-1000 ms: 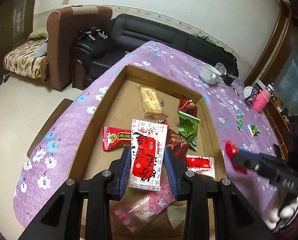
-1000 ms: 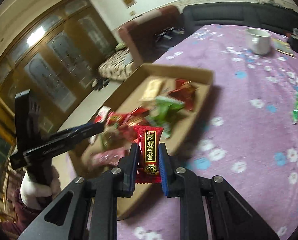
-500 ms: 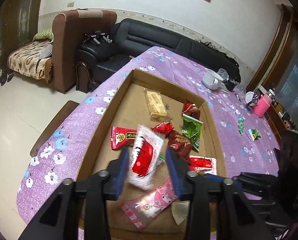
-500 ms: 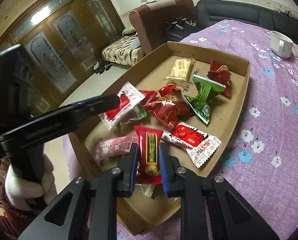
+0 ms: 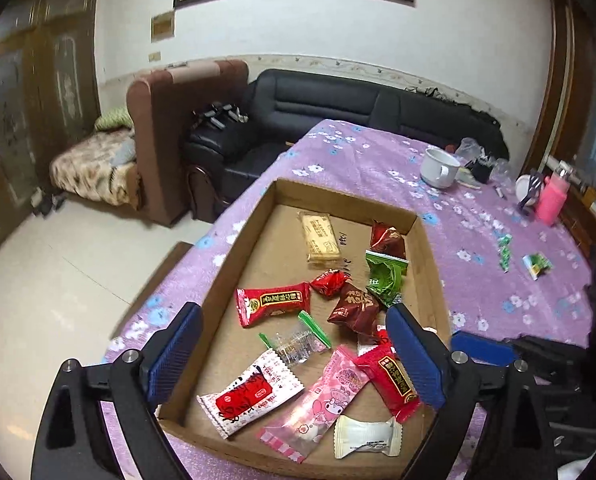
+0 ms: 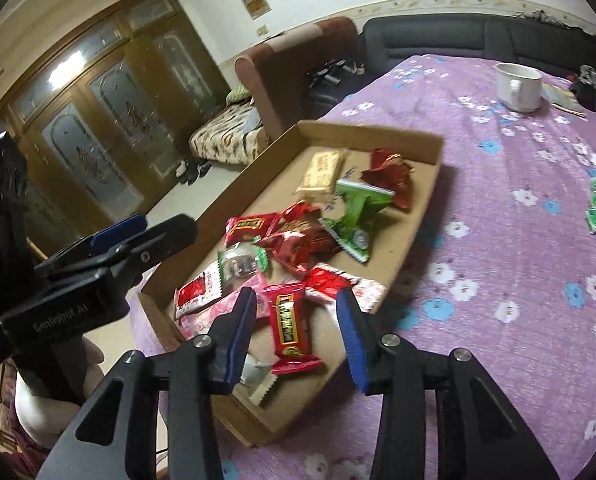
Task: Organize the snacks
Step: 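Grasp a green pea packet with the right gripper while the left grasps a green candy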
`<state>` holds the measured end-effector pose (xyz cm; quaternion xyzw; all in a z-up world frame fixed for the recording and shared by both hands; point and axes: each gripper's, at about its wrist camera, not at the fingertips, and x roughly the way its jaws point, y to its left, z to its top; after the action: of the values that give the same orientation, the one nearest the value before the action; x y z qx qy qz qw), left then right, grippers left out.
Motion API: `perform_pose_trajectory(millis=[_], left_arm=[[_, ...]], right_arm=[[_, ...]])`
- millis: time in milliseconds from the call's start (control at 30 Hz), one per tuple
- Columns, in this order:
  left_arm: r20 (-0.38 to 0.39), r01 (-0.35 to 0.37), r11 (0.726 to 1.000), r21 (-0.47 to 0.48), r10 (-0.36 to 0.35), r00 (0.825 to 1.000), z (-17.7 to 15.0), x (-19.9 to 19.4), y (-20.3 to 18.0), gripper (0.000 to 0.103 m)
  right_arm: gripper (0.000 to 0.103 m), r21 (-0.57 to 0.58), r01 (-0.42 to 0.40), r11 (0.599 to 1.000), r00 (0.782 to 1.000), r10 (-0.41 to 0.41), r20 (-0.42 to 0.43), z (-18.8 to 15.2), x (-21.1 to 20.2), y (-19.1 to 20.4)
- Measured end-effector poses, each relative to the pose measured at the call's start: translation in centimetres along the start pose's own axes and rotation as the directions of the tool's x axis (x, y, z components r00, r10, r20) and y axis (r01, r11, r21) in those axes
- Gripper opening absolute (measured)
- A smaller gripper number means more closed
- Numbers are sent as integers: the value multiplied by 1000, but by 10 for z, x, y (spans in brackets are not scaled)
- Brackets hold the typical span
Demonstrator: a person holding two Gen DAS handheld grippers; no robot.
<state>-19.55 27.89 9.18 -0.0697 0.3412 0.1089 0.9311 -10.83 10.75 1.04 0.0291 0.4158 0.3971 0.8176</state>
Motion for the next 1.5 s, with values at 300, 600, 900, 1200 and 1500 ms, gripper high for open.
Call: perform_pose_trajectory(millis=[300, 600, 900, 1200, 1500], left_arm=[[-2, -35, 994, 102, 36, 999, 0, -7, -33, 95], [-33, -32, 986, 161, 38, 999, -1, -5, -61, 95], [-59, 13, 978, 208, -1, 998, 2, -4, -86, 95], [-198, 388, 914, 115, -362, 911, 21, 14, -134, 95], [-286, 480, 863, 156, -426, 858, 23, 40, -208, 94]], right_arm=[[45, 71, 53, 996, 997, -57, 53, -6, -35, -43], [45, 188, 112, 976, 988, -130, 86, -21, -69, -101], [45, 274, 183, 944, 969, -220, 109, -35, -107, -156], [45, 379, 333, 864, 917, -389, 82, -36, -150, -235], [49, 473, 349, 809, 904, -424, 59, 0, -132, -298]])
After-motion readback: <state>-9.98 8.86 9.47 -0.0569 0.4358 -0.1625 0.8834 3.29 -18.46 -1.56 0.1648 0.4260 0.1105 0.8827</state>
